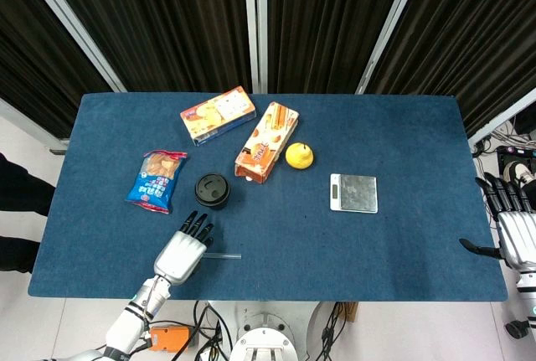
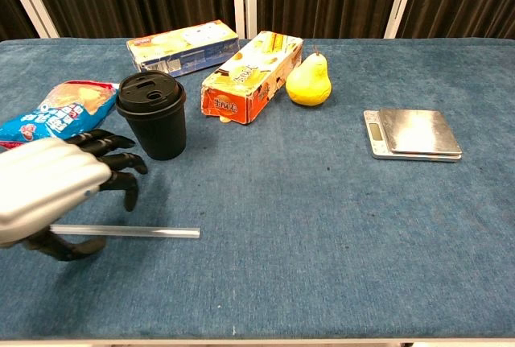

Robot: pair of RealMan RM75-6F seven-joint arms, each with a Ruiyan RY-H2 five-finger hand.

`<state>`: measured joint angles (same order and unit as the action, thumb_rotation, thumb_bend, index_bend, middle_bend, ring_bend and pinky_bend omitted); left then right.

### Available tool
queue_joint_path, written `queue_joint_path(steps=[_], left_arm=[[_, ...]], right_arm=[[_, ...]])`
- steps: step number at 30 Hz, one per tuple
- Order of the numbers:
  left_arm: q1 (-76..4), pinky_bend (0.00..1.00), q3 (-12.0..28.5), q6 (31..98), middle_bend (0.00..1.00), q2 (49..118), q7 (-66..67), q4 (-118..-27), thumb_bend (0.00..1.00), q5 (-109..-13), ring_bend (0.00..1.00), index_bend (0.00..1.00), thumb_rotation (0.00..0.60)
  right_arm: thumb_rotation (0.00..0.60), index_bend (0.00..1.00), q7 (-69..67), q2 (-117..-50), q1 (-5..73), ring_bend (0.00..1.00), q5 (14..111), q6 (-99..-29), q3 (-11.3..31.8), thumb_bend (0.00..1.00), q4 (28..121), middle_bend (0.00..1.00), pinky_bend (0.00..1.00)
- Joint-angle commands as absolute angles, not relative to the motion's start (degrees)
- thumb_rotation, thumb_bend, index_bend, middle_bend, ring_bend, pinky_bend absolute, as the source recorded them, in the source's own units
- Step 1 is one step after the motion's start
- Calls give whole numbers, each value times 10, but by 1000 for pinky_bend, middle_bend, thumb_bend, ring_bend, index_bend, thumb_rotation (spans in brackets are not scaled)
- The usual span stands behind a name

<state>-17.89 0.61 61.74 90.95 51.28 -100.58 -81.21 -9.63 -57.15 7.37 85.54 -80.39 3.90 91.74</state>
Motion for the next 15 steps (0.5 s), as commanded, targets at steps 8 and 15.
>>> queue_joint_path(steps=[8,15], left_arm=[[-201,0,15,619,173,953,532,-998,243,-766,14,452,600],[-211,0,10,621,173,964,536,-993,270,-737,14,475,600]], right_arm=[[600,0,-102,-576,76,0,850,-796,39,109,910,52,23],[600,0,-106,-579,77,0,849,-793,38,108,904,53,22]])
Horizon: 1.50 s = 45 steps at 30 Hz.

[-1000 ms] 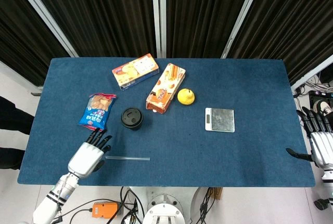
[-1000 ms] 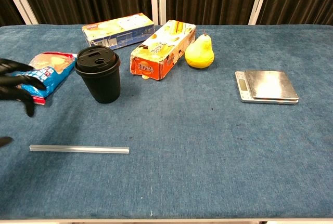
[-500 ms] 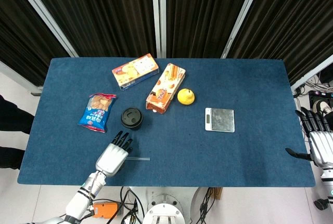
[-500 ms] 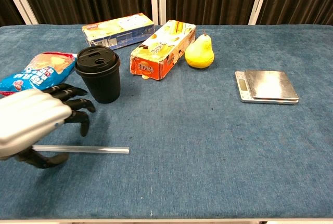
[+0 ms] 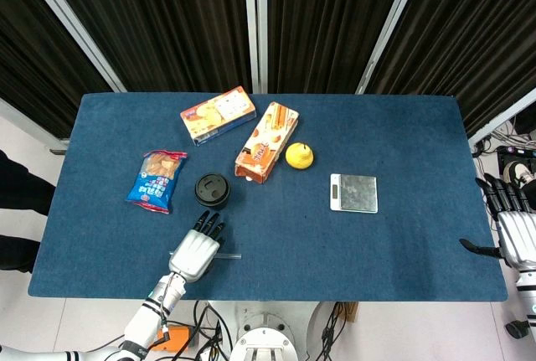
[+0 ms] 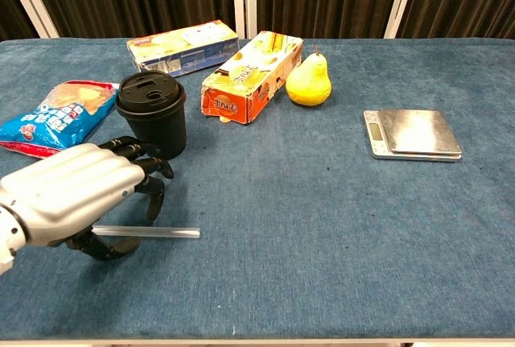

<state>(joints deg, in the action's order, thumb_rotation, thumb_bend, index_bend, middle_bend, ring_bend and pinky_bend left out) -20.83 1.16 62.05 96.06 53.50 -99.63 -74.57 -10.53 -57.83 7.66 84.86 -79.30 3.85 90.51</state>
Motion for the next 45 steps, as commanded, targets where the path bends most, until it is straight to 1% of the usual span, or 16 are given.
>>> queue_joint_path(steps=[1,4,12,16,21,25,29,34,39,42,45], left_arm=[[-212,0,9,621,173,965,536,-992,273,-733,14,478,600],[-216,0,5,623,173,966,537,-990,295,-724,14,490,600],[-219,0,-2,638,217,968,503,-987,400,-726,21,596,600],[-215,0,-7,654,226,955,471,-996,411,-743,28,616,600],[-195,0,-5,703,226,901,384,-1043,411,-785,30,616,600],[-178,0,11,751,226,846,292,-1081,414,-819,30,616,600],[-171,0,44,781,226,801,176,-1108,414,-829,32,616,600],[-181,0,113,785,226,775,-6,-1130,417,-799,27,616,600],[-208,0,185,762,225,794,-161,-1127,417,-740,4,616,600],[-228,0,218,725,222,810,-241,-1120,418,-692,0,616,600],[-248,0,242,692,216,832,-299,-1099,418,-653,0,616,600]], right_arm=[[600,0,-107,-579,77,0,849,-793,38,108,904,53,22],[600,0,-108,-580,77,0,847,-791,38,109,901,53,22],[600,0,-109,-582,77,0,846,-788,37,109,900,52,22],[600,0,-110,-583,78,0,844,-783,36,108,899,52,22],[600,0,-107,-587,83,0,844,-763,28,108,896,52,22],[600,0,-99,-594,90,0,847,-742,20,108,895,52,22],[600,0,-90,-603,97,0,848,-719,10,108,892,52,22],[600,0,-78,-610,100,0,849,-714,8,108,891,52,22],[600,0,-67,-607,99,0,850,-720,7,109,901,53,22],[600,0,-62,-604,97,0,849,-721,6,108,906,52,22],[600,0,-58,-602,96,0,846,-722,6,108,911,52,22]])
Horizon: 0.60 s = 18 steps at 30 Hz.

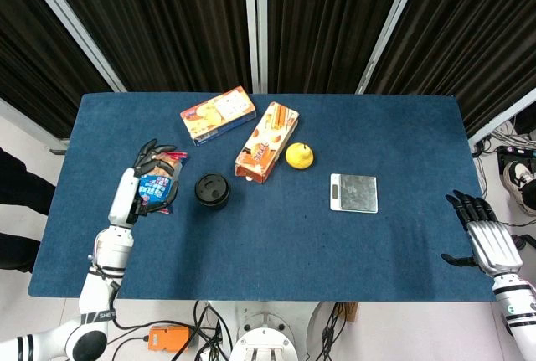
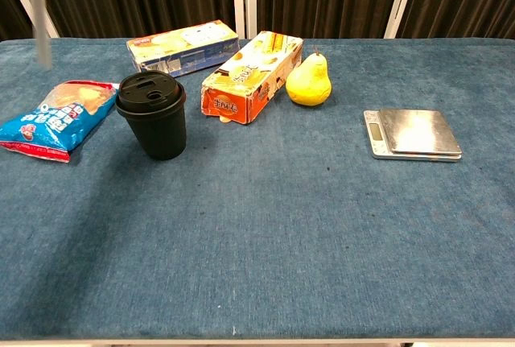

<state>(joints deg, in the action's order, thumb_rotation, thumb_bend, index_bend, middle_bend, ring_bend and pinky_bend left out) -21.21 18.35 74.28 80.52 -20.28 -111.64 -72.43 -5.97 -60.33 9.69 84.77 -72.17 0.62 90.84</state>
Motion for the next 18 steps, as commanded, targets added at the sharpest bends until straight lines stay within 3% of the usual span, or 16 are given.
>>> queue_joint_path(steps=[1,9,18], left_arm=[[-254,0,247,685,216,841,-310,-1091,418,-644,0,616,600],[-283,0,255,671,216,918,-348,-1024,427,-616,0,616,600],[-283,0,236,672,216,948,-355,-997,430,-633,0,616,600]], right_arm=[[600,0,-57,-602,96,0,845,-722,6,108,912,52,22],[600,0,-45,-597,96,0,837,-720,7,109,923,52,22],[600,0,-37,-596,99,0,830,-715,9,109,929,52,22]])
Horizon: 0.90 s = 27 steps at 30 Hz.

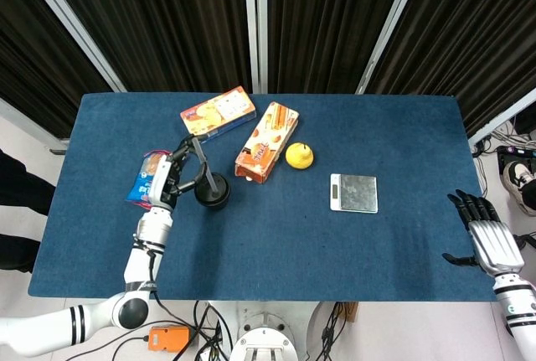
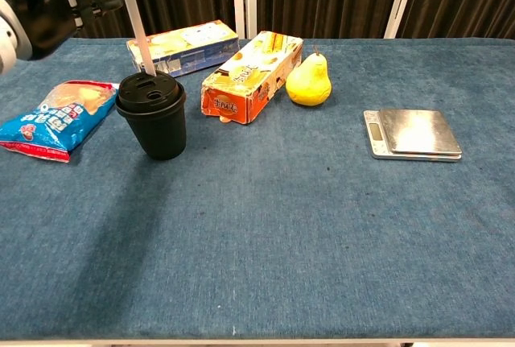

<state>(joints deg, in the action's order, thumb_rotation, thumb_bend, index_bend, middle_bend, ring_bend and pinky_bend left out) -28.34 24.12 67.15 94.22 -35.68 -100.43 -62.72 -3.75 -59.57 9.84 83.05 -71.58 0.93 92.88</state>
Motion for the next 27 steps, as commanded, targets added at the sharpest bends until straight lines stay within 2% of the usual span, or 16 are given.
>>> queue_joint_path(steps=[1,27], left_arm=[[-283,0,234,672,216,950,-354,-994,429,-634,0,616,600],[-278,0,216,683,213,989,-351,-922,430,-665,0,615,600]], right_arm=[[600,0,-37,-596,100,0,830,-714,10,109,929,52,22],[600,0,-42,-597,98,0,826,-716,10,109,926,52,22]])
